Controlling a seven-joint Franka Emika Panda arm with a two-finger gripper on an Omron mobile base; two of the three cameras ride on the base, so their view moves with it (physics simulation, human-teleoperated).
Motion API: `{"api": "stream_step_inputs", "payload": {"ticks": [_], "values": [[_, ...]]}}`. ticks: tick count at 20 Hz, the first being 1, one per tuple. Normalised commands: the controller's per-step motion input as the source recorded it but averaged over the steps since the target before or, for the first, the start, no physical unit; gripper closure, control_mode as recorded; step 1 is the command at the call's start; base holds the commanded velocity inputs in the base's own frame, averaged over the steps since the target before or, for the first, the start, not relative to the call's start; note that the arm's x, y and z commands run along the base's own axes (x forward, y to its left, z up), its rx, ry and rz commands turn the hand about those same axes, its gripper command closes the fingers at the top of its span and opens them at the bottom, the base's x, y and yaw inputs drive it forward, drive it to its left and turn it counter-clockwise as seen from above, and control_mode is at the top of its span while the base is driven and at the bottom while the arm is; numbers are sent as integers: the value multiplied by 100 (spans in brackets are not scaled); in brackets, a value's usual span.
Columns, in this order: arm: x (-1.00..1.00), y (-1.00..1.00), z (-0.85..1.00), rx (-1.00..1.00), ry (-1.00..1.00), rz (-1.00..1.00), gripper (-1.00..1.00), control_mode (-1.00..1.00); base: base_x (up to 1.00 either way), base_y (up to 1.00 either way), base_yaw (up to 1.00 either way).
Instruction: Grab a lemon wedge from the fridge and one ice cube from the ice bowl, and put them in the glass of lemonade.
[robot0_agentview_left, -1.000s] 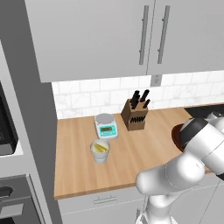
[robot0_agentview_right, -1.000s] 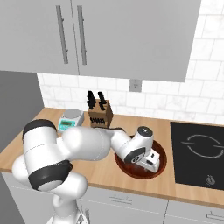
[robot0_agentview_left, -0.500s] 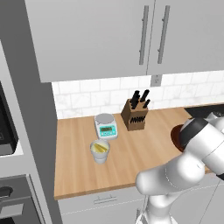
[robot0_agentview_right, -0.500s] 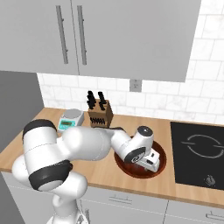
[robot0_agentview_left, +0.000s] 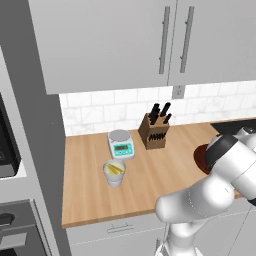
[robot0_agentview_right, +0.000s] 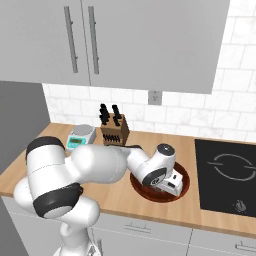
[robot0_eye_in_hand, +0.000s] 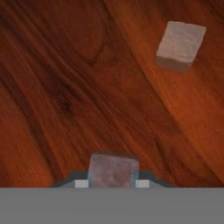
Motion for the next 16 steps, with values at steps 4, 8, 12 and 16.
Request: {"api": "stream_step_inputs", "payload": {"ticks": [4, 8, 12, 16], "values": [[0, 0, 0, 0, 0, 0, 100, -100, 0, 0, 0], [0, 0, 0, 0, 0, 0, 100, -100, 0, 0, 0], [-8, 0, 23, 1, -5, 0, 100, -100, 0, 0, 0], [-1, 0, 14, 3, -6, 0, 100, -100, 0, 0, 0]]}}
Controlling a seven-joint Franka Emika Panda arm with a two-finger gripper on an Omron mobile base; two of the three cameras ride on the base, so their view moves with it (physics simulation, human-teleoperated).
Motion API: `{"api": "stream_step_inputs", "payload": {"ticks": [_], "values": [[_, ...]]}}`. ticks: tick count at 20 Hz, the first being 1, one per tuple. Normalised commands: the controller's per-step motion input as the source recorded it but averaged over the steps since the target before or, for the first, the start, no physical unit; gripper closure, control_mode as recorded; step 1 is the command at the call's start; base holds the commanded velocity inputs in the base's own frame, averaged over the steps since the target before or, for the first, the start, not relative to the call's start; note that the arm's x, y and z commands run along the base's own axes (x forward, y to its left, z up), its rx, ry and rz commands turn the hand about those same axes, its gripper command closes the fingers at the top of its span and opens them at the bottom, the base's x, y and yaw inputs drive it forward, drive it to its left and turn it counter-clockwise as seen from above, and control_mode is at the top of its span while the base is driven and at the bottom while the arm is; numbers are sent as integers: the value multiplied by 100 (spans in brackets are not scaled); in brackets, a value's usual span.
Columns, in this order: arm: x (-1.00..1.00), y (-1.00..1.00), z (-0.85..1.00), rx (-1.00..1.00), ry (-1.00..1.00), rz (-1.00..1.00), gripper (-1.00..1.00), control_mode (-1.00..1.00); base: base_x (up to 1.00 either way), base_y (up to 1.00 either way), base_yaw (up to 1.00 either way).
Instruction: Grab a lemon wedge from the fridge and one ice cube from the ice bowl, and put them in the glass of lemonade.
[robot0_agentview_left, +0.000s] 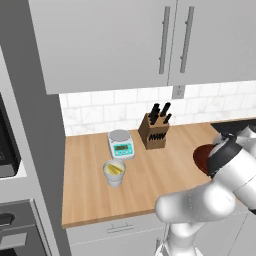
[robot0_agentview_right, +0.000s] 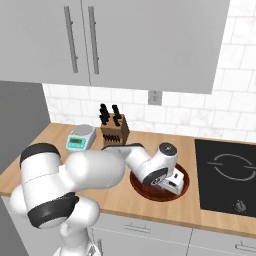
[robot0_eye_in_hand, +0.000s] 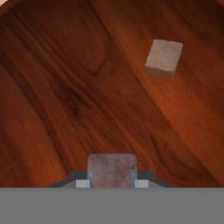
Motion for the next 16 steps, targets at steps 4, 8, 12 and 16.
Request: {"api": "stream_step_inputs", "payload": {"ticks": [4, 8, 12, 16], "values": [[0, 0, 12, 2, -5, 0, 100, -100, 0, 0, 0], [0, 0, 13, 2, -7, 0, 100, -100, 0, 0, 0], [-3, 3, 17, 5, -10, 0, 100, -100, 0, 0, 0], [0, 17, 40, 4, -6, 1, 100, -100, 0, 0, 0]]}}
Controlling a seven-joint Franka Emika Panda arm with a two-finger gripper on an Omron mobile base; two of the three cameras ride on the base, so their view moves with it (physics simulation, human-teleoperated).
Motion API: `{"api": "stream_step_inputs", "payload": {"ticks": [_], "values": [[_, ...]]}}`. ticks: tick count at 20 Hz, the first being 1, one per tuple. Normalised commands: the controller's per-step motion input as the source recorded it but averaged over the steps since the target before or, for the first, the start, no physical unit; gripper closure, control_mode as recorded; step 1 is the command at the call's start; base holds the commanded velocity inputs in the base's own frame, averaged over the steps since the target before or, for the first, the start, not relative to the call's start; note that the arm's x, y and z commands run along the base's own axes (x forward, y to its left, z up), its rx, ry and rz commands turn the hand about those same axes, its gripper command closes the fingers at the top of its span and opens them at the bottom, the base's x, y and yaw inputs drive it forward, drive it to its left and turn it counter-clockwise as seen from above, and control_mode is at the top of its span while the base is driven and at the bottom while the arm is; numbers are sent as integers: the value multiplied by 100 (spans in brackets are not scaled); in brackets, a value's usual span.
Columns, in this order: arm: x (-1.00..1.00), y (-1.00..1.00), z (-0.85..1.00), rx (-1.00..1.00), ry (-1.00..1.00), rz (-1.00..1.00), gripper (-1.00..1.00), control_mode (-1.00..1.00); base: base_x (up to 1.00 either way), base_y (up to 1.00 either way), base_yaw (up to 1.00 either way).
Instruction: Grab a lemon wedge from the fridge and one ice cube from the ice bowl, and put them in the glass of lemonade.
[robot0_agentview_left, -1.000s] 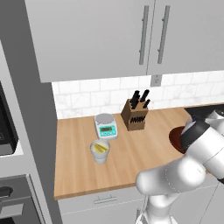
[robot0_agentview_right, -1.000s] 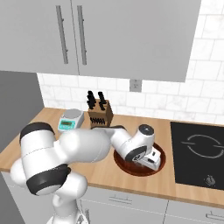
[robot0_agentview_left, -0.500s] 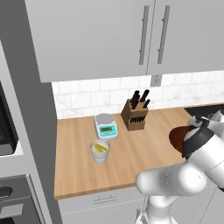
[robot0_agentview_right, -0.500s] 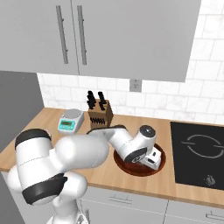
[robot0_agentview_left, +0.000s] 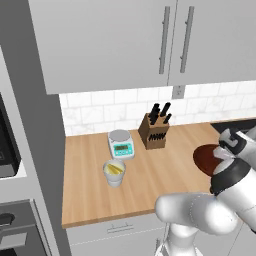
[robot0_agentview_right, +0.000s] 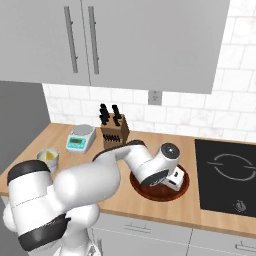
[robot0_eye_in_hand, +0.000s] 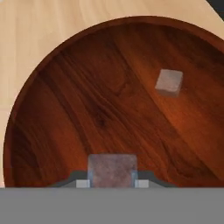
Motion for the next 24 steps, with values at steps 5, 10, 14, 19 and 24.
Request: {"api": "stream_step_inputs", "payload": {"ticks": [5, 10, 14, 19, 24], "values": [[-5, 52, 73, 1, 0, 1, 100, -100, 0, 0, 0], [0, 100, 56, -6, 0, 7, 100, -100, 0, 0, 0], [4, 100, 12, -9, 0, 7, 100, -100, 0, 0, 0], [29, 100, 9, -2, -3, 13, 100, -100, 0, 0, 0], [50, 100, 36, 0, 0, 25, 100, -100, 0, 0, 0]]}}
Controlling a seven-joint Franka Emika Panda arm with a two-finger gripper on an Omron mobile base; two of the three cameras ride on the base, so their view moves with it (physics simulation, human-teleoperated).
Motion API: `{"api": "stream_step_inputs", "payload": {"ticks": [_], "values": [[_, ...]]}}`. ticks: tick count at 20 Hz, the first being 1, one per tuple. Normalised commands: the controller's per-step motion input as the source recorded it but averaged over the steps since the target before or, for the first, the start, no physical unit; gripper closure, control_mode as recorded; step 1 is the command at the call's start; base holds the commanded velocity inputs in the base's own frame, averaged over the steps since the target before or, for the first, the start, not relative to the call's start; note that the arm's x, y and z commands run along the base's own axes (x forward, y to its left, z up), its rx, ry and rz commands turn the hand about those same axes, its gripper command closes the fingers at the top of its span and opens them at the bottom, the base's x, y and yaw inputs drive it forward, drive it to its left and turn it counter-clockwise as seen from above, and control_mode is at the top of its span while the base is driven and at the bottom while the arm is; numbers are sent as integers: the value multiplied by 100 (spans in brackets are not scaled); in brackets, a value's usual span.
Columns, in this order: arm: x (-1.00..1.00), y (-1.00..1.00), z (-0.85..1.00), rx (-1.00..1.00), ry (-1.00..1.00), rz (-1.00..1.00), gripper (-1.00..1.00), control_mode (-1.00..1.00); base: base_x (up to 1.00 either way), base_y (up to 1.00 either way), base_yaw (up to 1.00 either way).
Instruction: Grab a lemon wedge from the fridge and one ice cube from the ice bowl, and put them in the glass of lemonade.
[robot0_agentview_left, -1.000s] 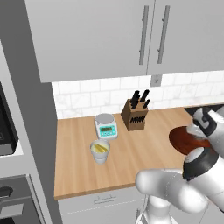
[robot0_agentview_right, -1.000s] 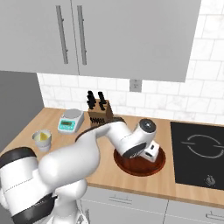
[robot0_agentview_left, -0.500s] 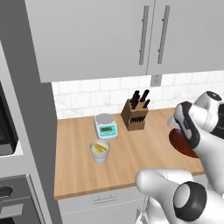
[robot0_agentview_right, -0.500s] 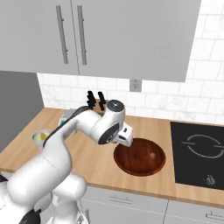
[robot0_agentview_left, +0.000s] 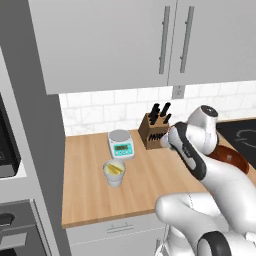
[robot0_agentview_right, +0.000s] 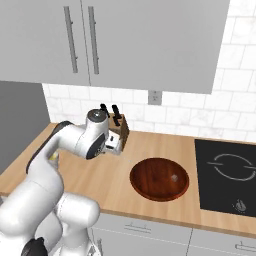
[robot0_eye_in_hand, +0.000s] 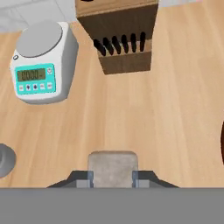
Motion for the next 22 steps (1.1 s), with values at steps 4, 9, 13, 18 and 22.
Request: {"api": "stream_step_inputs", "payload": {"ticks": [4, 9, 13, 18, 22], "values": [[39, 100, 27, -2, 1, 31, 100, -100, 0, 0, 0], [4, 100, 6, -10, 5, 19, 100, -100, 0, 0, 0], [-1, 100, 0, -11, 7, 4, 100, -100, 0, 0, 0], [-5, 71, 0, -4, 0, 3, 100, -100, 0, 0, 0], [0, 2, -4, 0, 9, 0, 100, -100, 0, 0, 0]]}}
